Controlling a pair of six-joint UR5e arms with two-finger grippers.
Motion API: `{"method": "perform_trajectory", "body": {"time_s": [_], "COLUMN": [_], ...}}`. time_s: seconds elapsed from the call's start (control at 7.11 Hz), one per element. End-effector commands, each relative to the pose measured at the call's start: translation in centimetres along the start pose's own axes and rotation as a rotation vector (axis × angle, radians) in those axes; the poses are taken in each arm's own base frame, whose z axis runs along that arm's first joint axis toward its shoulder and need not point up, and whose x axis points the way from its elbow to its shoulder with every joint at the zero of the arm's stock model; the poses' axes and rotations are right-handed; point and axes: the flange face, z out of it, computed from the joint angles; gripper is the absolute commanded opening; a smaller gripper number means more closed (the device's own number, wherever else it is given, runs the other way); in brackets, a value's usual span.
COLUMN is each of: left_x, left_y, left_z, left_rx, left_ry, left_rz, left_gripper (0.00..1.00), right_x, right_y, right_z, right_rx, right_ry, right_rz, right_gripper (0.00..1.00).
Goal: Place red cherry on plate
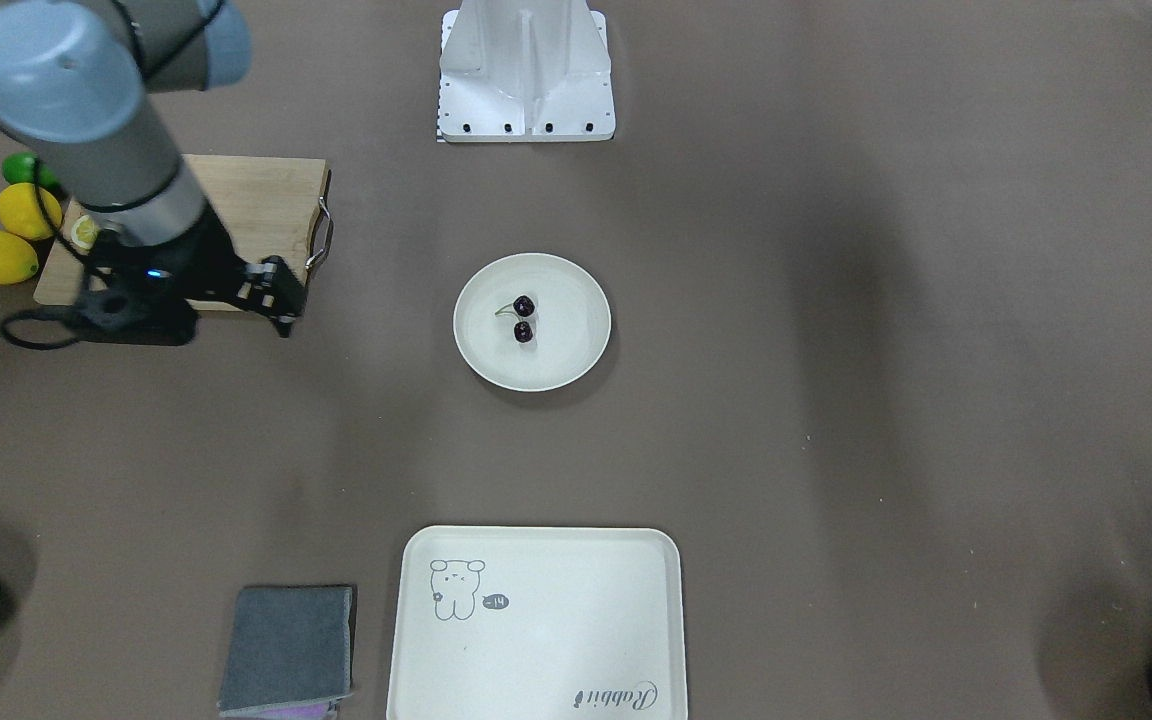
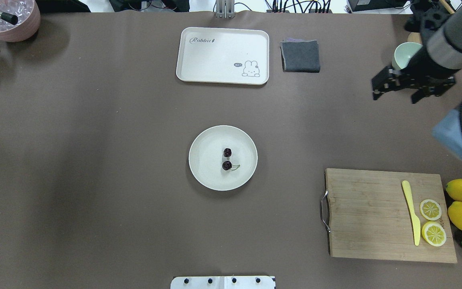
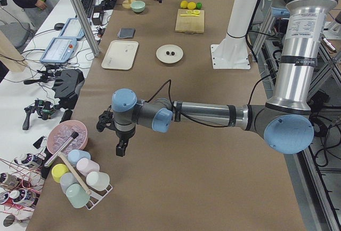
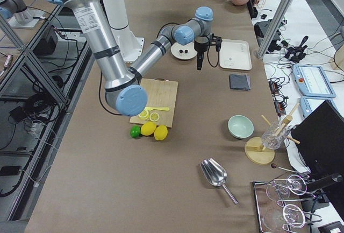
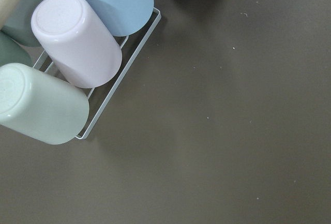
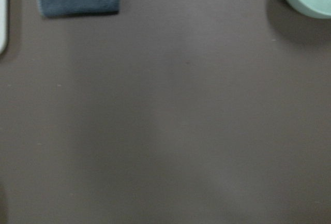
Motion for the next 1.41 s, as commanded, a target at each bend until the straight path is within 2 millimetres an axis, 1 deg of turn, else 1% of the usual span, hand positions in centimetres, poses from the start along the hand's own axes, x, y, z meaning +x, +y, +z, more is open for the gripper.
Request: {"method": "perform_trajectory", "body": {"time_s": [0.0,0.14,0.28,0.42,0.56,0.7,1.27], "left_x": [-0.6,-0.4,-0.1,-0.4,-0.6,-0.6,-0.5], "left_y": [0.6,1.8,2.9,3.8,4.1,4.0,4.0], "left_z": [-2.2,-2.8,-3.1,-2.9,-2.6,-2.4,-2.4], "left_rx": [0.007,-0.001,0.001,-0.006,-0.011,-0.014,-0.014], "left_ry": [0.025,0.023,0.023,0.022,0.022,0.022,0.019], "left_rz": [-0.021,-0.033,-0.032,-0.038,-0.042,-0.043,-0.043], "left_gripper": [0.98,0.98,0.98,0.98,0.98,0.98,0.98], "right_x": [14.7,21.8,29.4,36.9,42.3,43.5,43.3], "right_y": [2.0,2.5,3.5,4.0,4.6,5.0,4.9], "right_z": [-1.3,-2.0,-2.2,-2.1,-1.5,-1.1,-1.5], "right_rx": [-0.022,-0.02,-0.032,-0.043,-0.056,-0.062,-0.048], "right_ry": [0.038,0.062,0.079,0.078,0.07,0.068,0.043], "right_rz": [-0.038,-0.054,-0.12,-0.158,-0.16,-0.14,-0.133], "right_gripper": [1.0,1.0,1.0,1.0,1.0,1.0,1.0]}}
